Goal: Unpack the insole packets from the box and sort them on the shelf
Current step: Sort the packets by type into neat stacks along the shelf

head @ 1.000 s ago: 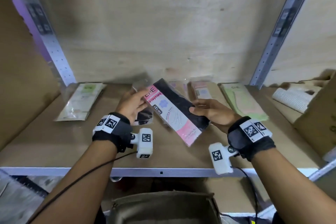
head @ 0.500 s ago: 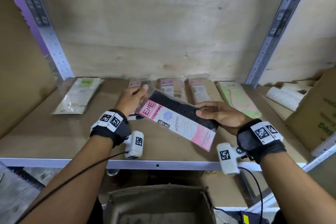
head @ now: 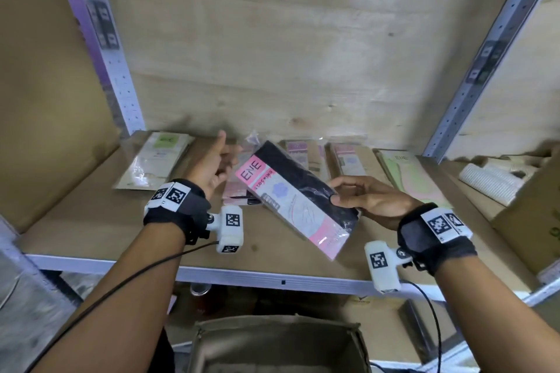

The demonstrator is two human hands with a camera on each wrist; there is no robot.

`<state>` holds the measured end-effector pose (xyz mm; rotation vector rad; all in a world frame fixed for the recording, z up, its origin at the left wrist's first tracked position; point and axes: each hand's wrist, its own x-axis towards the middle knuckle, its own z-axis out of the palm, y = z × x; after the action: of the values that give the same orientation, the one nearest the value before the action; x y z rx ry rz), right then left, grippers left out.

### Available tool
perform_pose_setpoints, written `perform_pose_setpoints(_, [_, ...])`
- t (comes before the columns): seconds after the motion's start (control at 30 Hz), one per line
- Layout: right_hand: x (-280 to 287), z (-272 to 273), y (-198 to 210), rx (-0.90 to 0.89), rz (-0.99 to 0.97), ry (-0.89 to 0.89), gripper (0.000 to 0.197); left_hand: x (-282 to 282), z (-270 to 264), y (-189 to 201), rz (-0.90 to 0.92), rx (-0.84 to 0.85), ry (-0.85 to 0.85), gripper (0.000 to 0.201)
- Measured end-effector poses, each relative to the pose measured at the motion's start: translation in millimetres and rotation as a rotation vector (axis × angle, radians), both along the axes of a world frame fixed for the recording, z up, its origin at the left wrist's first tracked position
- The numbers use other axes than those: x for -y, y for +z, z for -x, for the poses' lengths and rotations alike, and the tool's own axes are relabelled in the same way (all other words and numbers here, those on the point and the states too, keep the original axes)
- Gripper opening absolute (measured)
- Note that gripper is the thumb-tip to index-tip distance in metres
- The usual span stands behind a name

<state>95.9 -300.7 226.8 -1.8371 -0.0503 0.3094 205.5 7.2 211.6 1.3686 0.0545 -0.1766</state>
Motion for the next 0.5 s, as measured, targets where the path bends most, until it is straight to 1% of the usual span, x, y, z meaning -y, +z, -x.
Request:
perform_pose_setpoints(0.07, [-12.6,-10.3,-0.2,-0.002,-0.075,-0.06,0.027,-10.4,-4.6,-1.8,0.03,-0.015,0.027,0.059])
perform_pose_setpoints(0.13, [-28.6,-22.9,-2.0,-0.018,-0.193,-0.127,0.023,-15.6,-6.1,-1.9,-0.025,-0.029,-0.008,0.068])
perform_pose_setpoints(0.17, [-37.3,-29.9,-2.8,-0.017,-0.226,-0.156,0.022,-16.0,-5.7,-1.3,-0.07,-0.034,-0.045,0.068])
perform_pose_setpoints(0.23, [-56.9,-43.9,-2.2,-0.015,-0.25,-0.203,0.021,-14.6,-3.4,0.2,-0.192,-0.037,-0.136,0.06])
perform_pose_setpoints(0.3, [-75.9,-56.6,-1.0,-0.019,-0.266,-0.249,0.027,-12.7,-1.5,0.1,-0.307,-0.036,-0.21,0.047])
perform_pose_setpoints(0.37, [-93.0,-68.2,0.0,-0.014,-0.28,-0.286,0.031,-12.2,-1.3,-1.8,-0.33,-0.034,-0.274,0.035])
perform_pose_setpoints(0.43, [-108.6,-77.3,-0.1,-0.016,-0.267,-0.308,0.022,-14.2,-3.9,-4.8,-0.328,-0.028,-0.321,0.031])
perform_pose_setpoints(0.47, [-115.1,-81.7,-0.6,-0.021,-0.256,-0.314,0.017,-16.0,-5.9,-6.2,-0.338,-0.02,-0.322,0.031])
perform_pose_setpoints(0.5, [-120.4,-85.9,-1.7,-0.024,-0.239,-0.32,0.016,-18.0,-8.2,-7.2,-0.344,-0.011,-0.305,0.03])
